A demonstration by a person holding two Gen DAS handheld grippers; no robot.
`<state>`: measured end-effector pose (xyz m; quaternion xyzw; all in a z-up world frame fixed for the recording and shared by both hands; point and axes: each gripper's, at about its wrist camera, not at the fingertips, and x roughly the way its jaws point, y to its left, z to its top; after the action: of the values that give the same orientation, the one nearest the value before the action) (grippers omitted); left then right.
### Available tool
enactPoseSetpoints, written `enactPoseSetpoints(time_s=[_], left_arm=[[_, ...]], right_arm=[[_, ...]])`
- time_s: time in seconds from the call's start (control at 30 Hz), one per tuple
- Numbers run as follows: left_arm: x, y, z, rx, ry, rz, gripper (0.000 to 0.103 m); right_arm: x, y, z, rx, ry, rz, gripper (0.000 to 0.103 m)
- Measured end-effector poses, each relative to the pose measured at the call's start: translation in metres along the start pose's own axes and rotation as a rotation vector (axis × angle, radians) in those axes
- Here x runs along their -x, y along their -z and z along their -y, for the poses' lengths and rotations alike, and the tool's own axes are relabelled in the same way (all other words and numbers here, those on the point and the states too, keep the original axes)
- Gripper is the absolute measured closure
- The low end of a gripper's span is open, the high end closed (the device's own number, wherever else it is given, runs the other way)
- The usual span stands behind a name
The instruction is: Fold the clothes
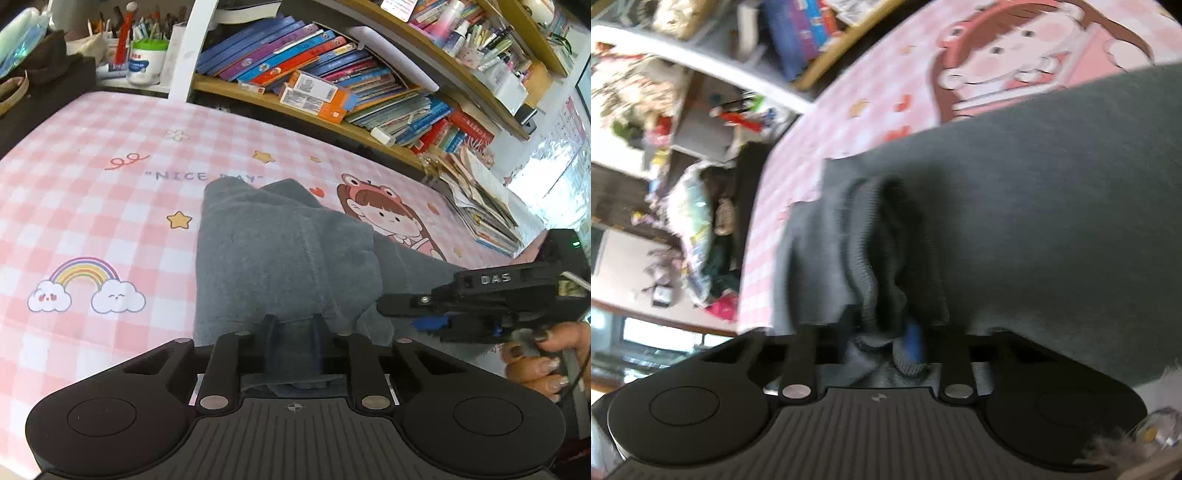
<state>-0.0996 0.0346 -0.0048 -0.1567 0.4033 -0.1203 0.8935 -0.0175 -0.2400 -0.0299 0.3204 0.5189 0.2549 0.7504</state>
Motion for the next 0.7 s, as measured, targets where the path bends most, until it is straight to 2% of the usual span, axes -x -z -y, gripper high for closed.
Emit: enactPoseSetpoints(time_s=[0.13, 0.17, 0.27, 0.33, 0.43, 0.6, 0.7], left_arm=[[-0.005, -0.002, 0.005, -0.034, -0.007, -0.014, 0.085], [-0.007, -0.002, 0.005, -0.037, -0.007, -0.018, 0.085], [-0.014, 0.000, 0.007, -0.050, -0.002, -0.034, 0.085], [-0.017, 0.000, 0.010, -0.068, -0.002, -0.043, 0.085], [-0.012, -0.002, 0.008, -0.065, 0.015, -0.027, 0.085], [0.006, -0.012, 0.003, -0.035, 0.060, 0.056, 0.085], [0.001, -0.014, 0.002, -0.057, 0.043, 0.026, 0.085]], right_arm=[[0.025, 0.006, -0.023, 0.139, -0.074, 0.127, 0.091], [0.027, 0.005, -0.023, 0.141, -0.056, 0.141, 0.091], [0.016, 0.004, -0.008, 0.088, 0.100, 0.107, 0.091], [0.008, 0.006, 0.004, 0.052, 0.138, 0.080, 0.089], [0.012, 0.006, 0.004, 0.058, 0.119, 0.086, 0.088], [0.015, 0.008, -0.001, 0.055, 0.082, 0.084, 0.089], [0.023, 0.007, -0.011, 0.036, -0.002, 0.095, 0.089]])
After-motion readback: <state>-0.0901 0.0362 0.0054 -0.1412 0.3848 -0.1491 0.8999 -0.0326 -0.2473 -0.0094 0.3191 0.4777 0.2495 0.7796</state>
